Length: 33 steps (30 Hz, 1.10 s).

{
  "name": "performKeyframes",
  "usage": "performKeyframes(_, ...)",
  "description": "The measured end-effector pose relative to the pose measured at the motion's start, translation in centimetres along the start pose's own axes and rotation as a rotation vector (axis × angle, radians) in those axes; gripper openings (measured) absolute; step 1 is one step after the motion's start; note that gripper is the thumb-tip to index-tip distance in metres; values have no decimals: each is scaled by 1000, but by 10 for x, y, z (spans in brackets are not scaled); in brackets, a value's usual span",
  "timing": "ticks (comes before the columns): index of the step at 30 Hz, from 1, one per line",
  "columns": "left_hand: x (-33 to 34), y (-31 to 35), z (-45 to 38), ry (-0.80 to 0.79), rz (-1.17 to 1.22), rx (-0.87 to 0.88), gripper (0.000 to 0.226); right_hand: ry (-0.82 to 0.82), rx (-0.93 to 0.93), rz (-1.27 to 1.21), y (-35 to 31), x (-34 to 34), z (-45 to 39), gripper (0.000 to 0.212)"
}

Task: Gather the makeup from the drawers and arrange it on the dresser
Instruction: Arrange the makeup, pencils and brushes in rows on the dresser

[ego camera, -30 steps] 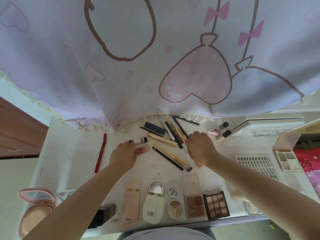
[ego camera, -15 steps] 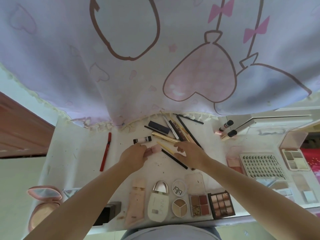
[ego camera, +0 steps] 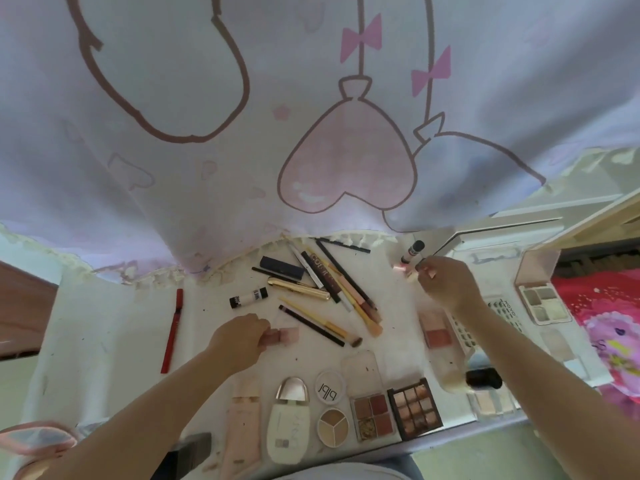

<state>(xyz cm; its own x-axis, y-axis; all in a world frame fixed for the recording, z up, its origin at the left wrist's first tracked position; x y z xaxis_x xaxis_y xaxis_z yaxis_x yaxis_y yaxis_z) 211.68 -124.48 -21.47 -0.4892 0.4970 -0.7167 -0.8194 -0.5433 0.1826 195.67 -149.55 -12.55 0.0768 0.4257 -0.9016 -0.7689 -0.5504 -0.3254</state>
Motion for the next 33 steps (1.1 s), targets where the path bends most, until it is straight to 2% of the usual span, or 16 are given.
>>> performKeyframes(2, 2, 0, -2, -29, -40, -23, 23, -43, 99, 65, 25, -10, -8, 26)
performKeyframes(4, 1, 0, -4, -34, -75, -44, 24, -167, 191, 145, 45, -3, -17, 29)
performKeyframes(7, -1, 7, -7, -50, -156, -50, 32, -311, 232, 231, 60, 13, -26, 30)
performKeyframes(11, -23, 32, -7, 73, -126, -13, 38, -237, 215, 274, 60, 8, -26, 24)
performKeyframes(15, -55, 73, -19, 193, -19, 85, 33, -254, 166, 259, 64, 13, -23, 27)
performKeyframes(21, -86, 152, -86, 215, -1, 238, 35, -261, 87, 197, 64, 24, -12, 30)
performKeyframes(26, -87, 191, -134, 231, -10, 245, 35, -279, 17, 129, 68, 32, -4, 29)
performKeyframes(33, -84, 201, -157, 333, 49, 211, 30, -300, -108, 16, 82, 28, 7, 28)
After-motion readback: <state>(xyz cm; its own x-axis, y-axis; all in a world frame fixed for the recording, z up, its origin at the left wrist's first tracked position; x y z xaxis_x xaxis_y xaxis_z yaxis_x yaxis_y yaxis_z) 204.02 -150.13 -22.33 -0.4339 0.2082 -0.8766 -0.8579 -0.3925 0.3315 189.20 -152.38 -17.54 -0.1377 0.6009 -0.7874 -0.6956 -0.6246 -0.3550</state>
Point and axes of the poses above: each hand's wrist, its own z-axis away from the middle knuckle, its own x-axis out of the palm, y = z × x, the point moved 8 cm from there along -z, towards the middle knuckle, and after that the axes turned 8 degrees about -y, right-handed, at the moved point
